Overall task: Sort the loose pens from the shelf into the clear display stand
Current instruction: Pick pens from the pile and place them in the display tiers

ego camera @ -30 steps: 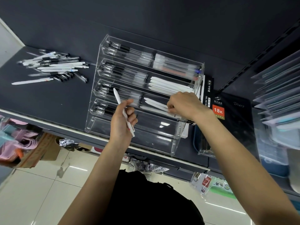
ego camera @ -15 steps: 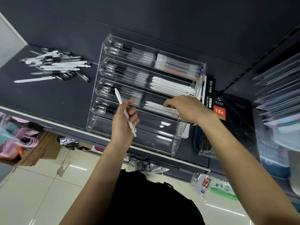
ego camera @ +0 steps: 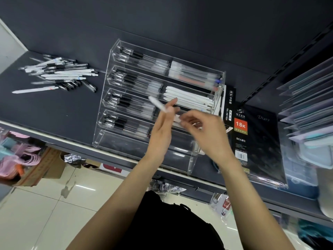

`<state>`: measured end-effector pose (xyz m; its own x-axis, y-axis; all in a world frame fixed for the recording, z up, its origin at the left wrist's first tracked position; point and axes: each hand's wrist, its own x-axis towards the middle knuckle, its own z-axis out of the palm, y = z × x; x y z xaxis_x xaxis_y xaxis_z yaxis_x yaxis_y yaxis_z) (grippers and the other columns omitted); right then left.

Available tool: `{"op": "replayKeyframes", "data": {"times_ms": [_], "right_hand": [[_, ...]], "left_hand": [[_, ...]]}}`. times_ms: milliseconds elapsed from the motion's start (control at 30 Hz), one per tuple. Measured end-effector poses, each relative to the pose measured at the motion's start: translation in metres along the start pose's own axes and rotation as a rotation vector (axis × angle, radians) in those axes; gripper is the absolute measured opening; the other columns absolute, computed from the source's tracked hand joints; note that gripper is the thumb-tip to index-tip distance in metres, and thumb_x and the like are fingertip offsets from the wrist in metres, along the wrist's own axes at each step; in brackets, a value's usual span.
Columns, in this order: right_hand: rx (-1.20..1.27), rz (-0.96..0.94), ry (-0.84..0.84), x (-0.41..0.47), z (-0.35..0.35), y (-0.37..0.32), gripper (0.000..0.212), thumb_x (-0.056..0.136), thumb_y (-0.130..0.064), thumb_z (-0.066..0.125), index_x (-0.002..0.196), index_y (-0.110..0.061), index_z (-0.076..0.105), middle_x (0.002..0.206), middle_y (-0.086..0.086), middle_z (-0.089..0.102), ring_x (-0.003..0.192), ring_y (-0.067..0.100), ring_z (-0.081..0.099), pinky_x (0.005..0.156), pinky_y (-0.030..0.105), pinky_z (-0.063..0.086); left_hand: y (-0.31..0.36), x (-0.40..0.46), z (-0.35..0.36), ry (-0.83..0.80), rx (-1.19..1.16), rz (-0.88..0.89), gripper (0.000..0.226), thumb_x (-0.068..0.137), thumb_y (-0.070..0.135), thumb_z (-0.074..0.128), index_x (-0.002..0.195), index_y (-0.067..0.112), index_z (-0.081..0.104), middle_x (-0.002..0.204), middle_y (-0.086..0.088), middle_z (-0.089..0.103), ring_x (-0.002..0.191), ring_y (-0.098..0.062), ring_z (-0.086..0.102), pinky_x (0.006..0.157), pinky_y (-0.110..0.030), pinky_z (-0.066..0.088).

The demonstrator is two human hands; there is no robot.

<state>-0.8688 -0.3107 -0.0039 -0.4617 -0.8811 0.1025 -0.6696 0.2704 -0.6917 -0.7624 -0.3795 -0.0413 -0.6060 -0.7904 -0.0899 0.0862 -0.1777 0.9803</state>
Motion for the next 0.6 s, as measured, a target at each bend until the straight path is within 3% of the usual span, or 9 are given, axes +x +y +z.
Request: {"op": "replayKeyframes", "data": {"times_ms": [67, 100, 167, 267, 433, 500, 600], "right_hand": [[-0.16, -0.005, 0.155, 0.004, -0.014, 0.014, 0.011, 0.082, -0.018, 0.07, 0.092, -0.021, 0.07, 0.082, -0.011, 0.068, 0.071, 0.003, 0.063, 0.07, 0.028, 0.056], [-0.225, -0.014, 0.207, 0.005, -0.02, 0.019, 0.009, 0.082, -0.018, 0.07, 0.091, -0.02, 0.069, 0.082, -0.009, 0.068, 0.07, 0.004, 0.062, 0.067, 0.028, 0.055], [-0.311, -0.032, 0.244, 0.007, -0.026, 0.027, 0.008, 0.082, -0.017, 0.071, 0.089, -0.018, 0.068, 0.083, -0.007, 0.068, 0.07, 0.004, 0.058, 0.064, 0.027, 0.053], [-0.293, -0.061, 0.182, 0.015, -0.022, 0.035, 0.01, 0.082, -0.015, 0.071, 0.091, -0.017, 0.068, 0.086, -0.006, 0.068, 0.073, 0.006, 0.06, 0.067, 0.031, 0.055], [-0.205, -0.166, 0.045, 0.029, 0.003, 0.042, 0.015, 0.083, -0.006, 0.068, 0.096, -0.012, 0.065, 0.088, -0.002, 0.068, 0.078, 0.013, 0.066, 0.073, 0.034, 0.057], [-0.393, -0.244, 0.024, 0.034, 0.013, 0.05, 0.015, 0.083, -0.005, 0.066, 0.097, -0.011, 0.065, 0.088, 0.002, 0.068, 0.072, 0.021, 0.067, 0.064, 0.04, 0.057], [-0.678, -0.271, -0.012, 0.038, 0.021, 0.058, 0.03, 0.066, 0.006, 0.076, 0.087, -0.012, 0.067, 0.077, 0.001, 0.064, 0.059, 0.024, 0.063, 0.047, 0.034, 0.053]], "left_hand": [[-0.012, 0.014, -0.015, 0.007, 0.572, 0.22, 0.036, 0.095, 0.046, 0.045, 0.128, 0.032, 0.052, 0.114, 0.013, 0.061, 0.111, -0.002, 0.052, 0.094, -0.015, 0.038], [-0.02, 0.022, -0.023, 0.013, 0.877, 0.355, 0.039, 0.094, 0.043, 0.045, 0.127, 0.023, 0.056, 0.116, 0.006, 0.062, 0.111, -0.011, 0.054, 0.095, -0.022, 0.039], [-0.034, 0.034, -0.033, -0.055, 1.217, 0.508, 0.041, 0.092, 0.039, 0.042, 0.117, 0.014, 0.064, 0.113, -0.003, 0.065, 0.107, -0.023, 0.059, 0.095, -0.037, 0.042], [-0.042, 0.041, -0.031, -0.221, 1.39, 0.465, 0.047, 0.092, 0.041, 0.035, 0.119, 0.015, 0.064, 0.114, -0.002, 0.066, 0.107, -0.024, 0.06, 0.097, -0.042, 0.043], [-0.043, 0.045, -0.028, -0.2, 1.527, 0.515, 0.046, 0.093, 0.042, 0.034, 0.115, 0.02, 0.067, 0.108, 0.001, 0.066, 0.101, -0.022, 0.06, 0.096, -0.041, 0.041], [-0.047, 0.044, -0.029, -0.167, 1.515, 0.555, 0.042, 0.093, 0.041, 0.036, 0.111, 0.021, 0.069, 0.105, 0.002, 0.066, 0.099, -0.022, 0.06, 0.096, -0.041, 0.04], [-0.05, 0.042, -0.031, -0.147, 1.472, 0.606, 0.038, 0.094, 0.038, 0.039, 0.111, 0.021, 0.069, 0.104, 0.002, 0.065, 0.098, -0.022, 0.06, 0.097, -0.041, 0.04]]}}
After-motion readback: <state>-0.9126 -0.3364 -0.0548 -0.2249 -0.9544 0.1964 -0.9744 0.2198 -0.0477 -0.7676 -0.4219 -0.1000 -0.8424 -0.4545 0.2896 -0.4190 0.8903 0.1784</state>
